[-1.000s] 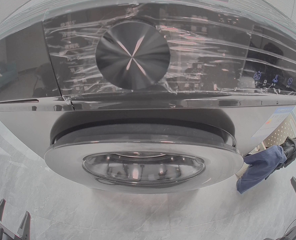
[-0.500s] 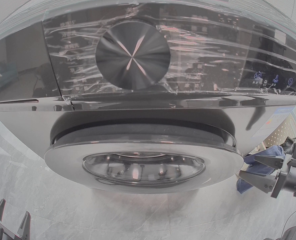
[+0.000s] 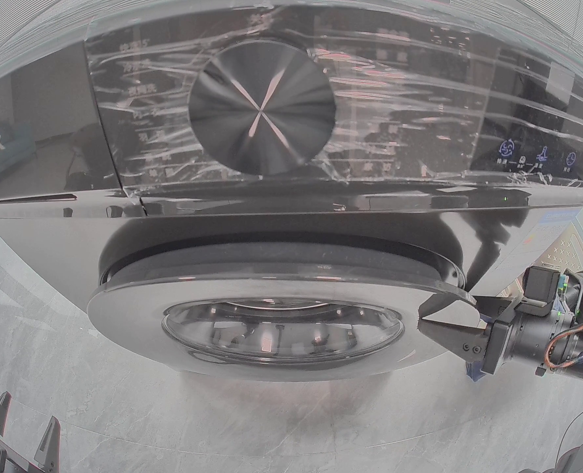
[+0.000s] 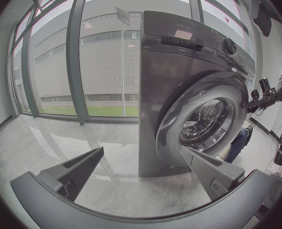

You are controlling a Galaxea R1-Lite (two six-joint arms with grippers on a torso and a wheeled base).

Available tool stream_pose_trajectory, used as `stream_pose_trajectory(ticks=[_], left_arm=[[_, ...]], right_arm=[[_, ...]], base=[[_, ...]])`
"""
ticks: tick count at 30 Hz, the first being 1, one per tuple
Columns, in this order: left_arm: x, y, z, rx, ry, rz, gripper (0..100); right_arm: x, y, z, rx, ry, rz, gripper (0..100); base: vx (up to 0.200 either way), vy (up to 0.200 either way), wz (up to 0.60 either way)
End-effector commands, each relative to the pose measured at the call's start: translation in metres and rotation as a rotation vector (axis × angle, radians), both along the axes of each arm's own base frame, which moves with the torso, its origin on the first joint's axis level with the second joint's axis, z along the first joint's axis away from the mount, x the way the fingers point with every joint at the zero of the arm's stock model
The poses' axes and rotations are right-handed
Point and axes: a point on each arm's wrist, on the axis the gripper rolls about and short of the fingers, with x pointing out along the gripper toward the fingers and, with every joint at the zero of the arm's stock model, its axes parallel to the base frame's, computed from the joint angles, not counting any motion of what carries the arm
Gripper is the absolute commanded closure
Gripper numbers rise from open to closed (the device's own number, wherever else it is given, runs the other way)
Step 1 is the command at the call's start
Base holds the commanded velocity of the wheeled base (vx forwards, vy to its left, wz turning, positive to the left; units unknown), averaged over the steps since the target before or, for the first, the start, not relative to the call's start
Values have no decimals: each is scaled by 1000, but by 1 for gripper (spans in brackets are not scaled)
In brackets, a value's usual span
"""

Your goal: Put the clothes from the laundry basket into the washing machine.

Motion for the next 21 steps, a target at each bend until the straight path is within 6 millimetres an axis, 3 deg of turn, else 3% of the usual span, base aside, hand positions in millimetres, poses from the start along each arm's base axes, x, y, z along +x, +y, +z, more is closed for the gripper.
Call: stream_pose_trajectory(ticks=[1, 6, 11, 17, 21], left_arm=[[0, 0, -5, 1, 0, 0, 0], [0, 0, -5, -1, -1, 0, 0], [0, 0, -5, 1, 0, -1, 0], [0, 0, -5, 1, 0, -1, 0], [0, 0, -5, 1, 0, -1, 0]], right_arm=[[-4, 1, -11, -34, 36, 20, 0], [-15, -7, -11, -37, 12, 31, 0], [-9, -6, -6, -31, -11, -1, 0], [14, -2, 9, -14, -36, -56, 0], [19, 1, 8, -20, -29, -56, 0]], base=[[0, 0, 0], [-160, 0, 0], [-200, 0, 0], [0, 0, 0], [0, 0, 0]])
